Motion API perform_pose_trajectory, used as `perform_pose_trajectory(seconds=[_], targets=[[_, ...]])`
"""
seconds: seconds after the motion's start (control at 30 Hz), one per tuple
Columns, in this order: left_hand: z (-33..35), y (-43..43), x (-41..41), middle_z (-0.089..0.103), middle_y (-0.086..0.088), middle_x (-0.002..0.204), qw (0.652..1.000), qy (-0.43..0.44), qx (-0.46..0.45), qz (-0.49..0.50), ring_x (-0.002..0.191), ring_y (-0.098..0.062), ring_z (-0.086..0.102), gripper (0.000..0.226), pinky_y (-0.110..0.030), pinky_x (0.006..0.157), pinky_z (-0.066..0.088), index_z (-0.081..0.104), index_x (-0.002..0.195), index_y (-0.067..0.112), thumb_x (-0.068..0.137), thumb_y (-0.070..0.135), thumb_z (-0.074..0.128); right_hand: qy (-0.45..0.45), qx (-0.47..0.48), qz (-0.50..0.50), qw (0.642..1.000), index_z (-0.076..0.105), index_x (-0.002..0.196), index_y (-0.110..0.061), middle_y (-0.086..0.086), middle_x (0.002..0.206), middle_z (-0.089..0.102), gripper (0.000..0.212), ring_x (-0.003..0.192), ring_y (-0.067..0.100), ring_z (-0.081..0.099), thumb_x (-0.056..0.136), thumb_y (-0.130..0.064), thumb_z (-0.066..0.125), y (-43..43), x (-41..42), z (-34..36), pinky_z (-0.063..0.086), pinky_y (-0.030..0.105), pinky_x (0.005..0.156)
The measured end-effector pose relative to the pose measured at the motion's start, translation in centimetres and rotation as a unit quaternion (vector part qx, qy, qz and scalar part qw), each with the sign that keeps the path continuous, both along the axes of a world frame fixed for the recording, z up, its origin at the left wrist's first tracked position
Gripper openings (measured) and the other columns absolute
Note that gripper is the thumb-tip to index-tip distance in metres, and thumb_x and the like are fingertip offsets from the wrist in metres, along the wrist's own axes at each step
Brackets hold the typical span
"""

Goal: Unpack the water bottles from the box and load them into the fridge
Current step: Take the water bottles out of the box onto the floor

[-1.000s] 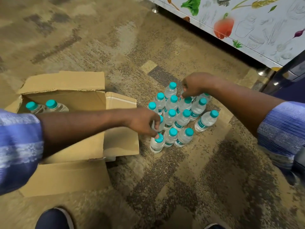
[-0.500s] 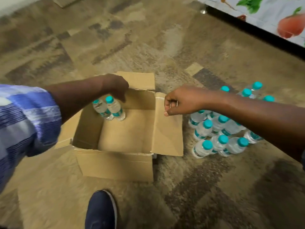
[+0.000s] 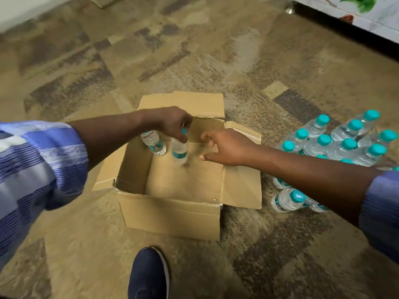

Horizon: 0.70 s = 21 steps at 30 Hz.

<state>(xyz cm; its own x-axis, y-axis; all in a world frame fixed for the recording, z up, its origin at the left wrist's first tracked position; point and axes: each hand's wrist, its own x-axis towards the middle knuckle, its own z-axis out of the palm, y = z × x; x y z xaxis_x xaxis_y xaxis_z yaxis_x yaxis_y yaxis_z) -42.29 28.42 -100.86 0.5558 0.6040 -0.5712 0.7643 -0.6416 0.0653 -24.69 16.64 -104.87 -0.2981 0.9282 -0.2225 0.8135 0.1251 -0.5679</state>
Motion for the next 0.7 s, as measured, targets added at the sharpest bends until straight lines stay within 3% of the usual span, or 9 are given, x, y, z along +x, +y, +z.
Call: perform_pose_trajectory(seconds=[0.1, 0.2, 0.3, 0.37, 0.4, 0.43, 0.5, 0.57, 0.7], targets=[[2.9, 0.2, 1.9, 0.063, -0.005, 0.074, 0.986, -0.088, -0.129, 0.062, 0.064, -0.018, 0.052, 0.018, -0.031, 0.056, 0.042, 0.062, 0.09, 0.015, 0.082, 0.026, 0.073, 0.026, 0.019, -0.032, 0.999, 0.041, 0.141, -0.022, 0.003, 0.131, 0.057, 0.086, 0.117, 0.024, 0.056, 0.072, -0.058, 0.077, 0.6, -1.1, -0.2, 0.05, 0.037, 0.089], [4.8, 0.1, 2.8, 0.064, -0.012, 0.073, 0.958, -0.163, -0.206, 0.114, 0.062, -0.022, 0.053, 0.026, -0.03, 0.054, 0.042, 0.063, 0.098, 0.004, 0.086, 0.025, 0.073, 0.065, 0.036, -0.084, 0.994, 0.043, 0.139, -0.025, 0.0, 0.132, 0.059, 0.088, 0.118, 0.023, 0.057, 0.067, -0.062, 0.079, 1.0, -1.2, -0.4, 0.05, 0.037, 0.089], [5.4, 0.8, 2.1, 0.071, -0.014, 0.079, 0.948, -0.164, -0.198, 0.185, 0.063, -0.021, 0.062, 0.057, -0.03, 0.059, 0.047, 0.066, 0.101, 0.006, 0.083, 0.06, 0.065, 0.083, 0.043, -0.126, 0.988, 0.052, 0.132, -0.022, -0.002, 0.12, 0.066, 0.08, 0.107, 0.02, 0.063, 0.067, -0.059, 0.08, 1.2, -0.3, -0.2, 0.053, 0.035, 0.086], [5.0, 1.7, 0.5, 0.074, -0.013, 0.084, 0.96, -0.079, -0.165, 0.213, 0.067, -0.021, 0.066, 0.083, -0.032, 0.063, 0.051, 0.068, 0.1, 0.006, 0.073, 0.082, 0.051, 0.136, 0.033, -0.159, 0.977, 0.058, 0.121, -0.023, -0.006, 0.108, 0.067, 0.068, 0.096, 0.013, 0.065, 0.066, -0.056, 0.082, 1.3, 0.7, 0.4, 0.055, 0.034, 0.086], [4.5, 2.1, -0.6, 0.074, -0.012, 0.083, 0.972, 0.005, -0.123, 0.2, 0.068, -0.022, 0.066, 0.091, -0.033, 0.066, 0.053, 0.069, 0.098, 0.004, 0.068, 0.087, 0.047, 0.17, 0.028, -0.172, 0.97, 0.058, 0.119, -0.024, -0.008, 0.106, 0.068, 0.065, 0.094, 0.01, 0.065, 0.067, -0.054, 0.083, 1.2, 1.2, 0.9, 0.055, 0.034, 0.087], [3.9, 2.5, -1.8, 0.073, -0.01, 0.083, 0.979, 0.099, -0.066, 0.164, 0.07, -0.022, 0.066, 0.091, -0.033, 0.069, 0.054, 0.07, 0.098, 0.004, 0.068, 0.087, 0.049, 0.202, 0.024, -0.183, 0.962, 0.059, 0.118, -0.024, -0.01, 0.105, 0.068, 0.063, 0.093, 0.008, 0.066, 0.067, -0.051, 0.084, 1.2, 1.8, 1.4, 0.056, 0.035, 0.088], [2.0, 2.1, -4.0, 0.068, -0.003, 0.089, 0.969, 0.228, 0.071, 0.062, 0.079, -0.02, 0.063, 0.066, -0.032, 0.072, 0.054, 0.068, 0.107, 0.009, 0.079, 0.068, 0.064, 0.246, 0.02, -0.196, 0.949, 0.058, 0.118, -0.025, -0.01, 0.103, 0.069, 0.06, 0.093, 0.007, 0.067, 0.069, -0.047, 0.085, 1.1, 3.0, 2.7, 0.057, 0.037, 0.087], [0.3, 0.9, -5.5, 0.067, -0.002, 0.098, 0.955, 0.264, 0.136, 0.029, 0.086, -0.02, 0.064, 0.045, -0.03, 0.071, 0.056, 0.066, 0.115, 0.013, 0.084, 0.045, 0.071, 0.261, 0.019, -0.203, 0.943, 0.057, 0.118, -0.027, -0.009, 0.104, 0.069, 0.059, 0.093, 0.006, 0.068, 0.07, -0.046, 0.085, 1.1, 4.3, 4.0, 0.058, 0.035, 0.083], [-1.3, -0.4, -6.0, 0.067, -0.008, 0.107, 0.953, 0.249, 0.17, 0.032, 0.082, -0.021, 0.059, 0.024, -0.027, 0.067, 0.047, 0.064, 0.114, 0.007, 0.097, 0.022, 0.056, 0.24, 0.028, -0.218, 0.946, 0.055, 0.123, -0.028, -0.01, 0.106, 0.068, 0.062, 0.093, 0.006, 0.067, 0.071, -0.046, 0.084, 0.6, 7.7, 6.2, 0.052, 0.022, 0.064]])
